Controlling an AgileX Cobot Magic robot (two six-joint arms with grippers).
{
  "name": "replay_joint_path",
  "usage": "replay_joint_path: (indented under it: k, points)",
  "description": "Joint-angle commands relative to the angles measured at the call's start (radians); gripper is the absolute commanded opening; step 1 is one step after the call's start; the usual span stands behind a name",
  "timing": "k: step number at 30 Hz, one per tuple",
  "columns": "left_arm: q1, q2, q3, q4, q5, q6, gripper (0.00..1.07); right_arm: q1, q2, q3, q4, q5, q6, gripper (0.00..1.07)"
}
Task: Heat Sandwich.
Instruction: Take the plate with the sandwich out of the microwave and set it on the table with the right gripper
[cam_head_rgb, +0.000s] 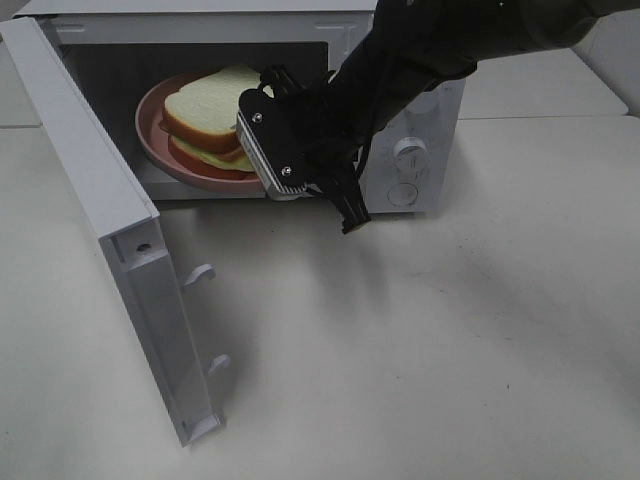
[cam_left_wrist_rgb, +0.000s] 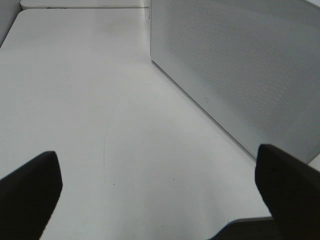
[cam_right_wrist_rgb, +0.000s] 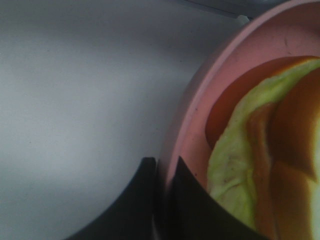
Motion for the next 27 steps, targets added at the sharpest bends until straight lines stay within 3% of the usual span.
replay_joint_path:
  k: [1,17,27]
  points:
    - [0.001,-0.006,0.0,-0.003,-0.011,-0.006,0.98,-0.002,-0.049,0.04,0.038,-0.026,-0.013,0.0]
    - [0.001,-0.006,0.0,-0.003,-0.011,-0.006,0.98,0.0,-0.185,0.2,0.066,-0.027,-0.012,0.0]
    - [0.001,-0.006,0.0,-0.003,-0.011,-0.006,0.98,0.0,-0.311,0.363,0.076,-0.039,0.0,0.0]
